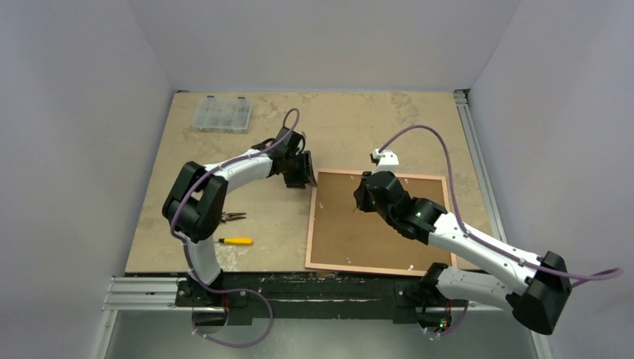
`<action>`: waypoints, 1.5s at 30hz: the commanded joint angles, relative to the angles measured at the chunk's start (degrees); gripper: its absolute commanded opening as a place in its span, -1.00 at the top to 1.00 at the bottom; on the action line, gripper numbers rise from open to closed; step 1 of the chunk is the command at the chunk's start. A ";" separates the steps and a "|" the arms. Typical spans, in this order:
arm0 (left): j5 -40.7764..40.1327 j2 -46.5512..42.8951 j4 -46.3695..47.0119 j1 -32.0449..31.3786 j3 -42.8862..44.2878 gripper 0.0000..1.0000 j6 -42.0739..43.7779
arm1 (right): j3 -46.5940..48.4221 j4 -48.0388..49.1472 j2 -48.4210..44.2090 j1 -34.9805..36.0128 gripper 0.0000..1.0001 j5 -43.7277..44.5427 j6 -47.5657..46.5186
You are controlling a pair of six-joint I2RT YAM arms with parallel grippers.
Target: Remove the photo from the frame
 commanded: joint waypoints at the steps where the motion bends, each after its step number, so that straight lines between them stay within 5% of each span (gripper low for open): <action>1: -11.71 -7.67 -7.19 -2.31 0.32 0.11 -0.05 | -5.29 -3.92 -8.11 -0.13 1.00 2.19 3.90; 16: -21.68 -15.24 -4.14 -19.71 -17.31 0.06 -7.57 | -9.43 -10.85 -23.34 -0.13 1.00 0.58 6.21; 21: -18.54 -13.36 -2.45 -20.96 -18.06 0.68 -6.01 | -11.43 -10.48 -27.31 -0.13 1.00 0.21 6.62; 26: -20.31 -13.19 -2.99 -18.92 -14.12 0.92 2.56 | -11.27 -11.19 -27.50 -0.13 1.00 -0.43 6.81; 30: -11.45 -10.64 -2.67 -12.05 -6.87 0.96 13.39 | -11.41 -11.36 -27.39 -0.08 1.00 -0.39 6.82; 33: -5.49 -3.17 -7.90 -7.66 3.84 0.97 21.42 | -11.65 -10.77 -26.96 -0.08 1.00 -0.59 6.71; 36: -7.82 6.33 -18.15 -5.84 19.74 0.96 25.79 | -11.93 -9.85 -26.00 -0.13 1.00 -0.92 6.63; 38: -9.25 12.83 -22.91 -4.37 30.11 0.87 25.29 | -12.07 -9.36 -25.49 -0.13 1.00 -1.07 6.63; 41: -10.27 18.03 -30.47 -1.98 42.23 0.32 19.63 | -11.90 -9.36 -25.18 -0.04 1.00 -1.45 6.62; 44: -13.65 11.70 -26.36 -0.99 36.26 -0.45 12.02 | -11.60 -10.28 -25.67 -0.04 1.00 -1.28 6.71; 45: -14.55 7.97 -24.52 -0.88 32.87 -0.50 9.27 | -11.57 -10.55 -25.94 -0.04 1.00 -0.92 6.72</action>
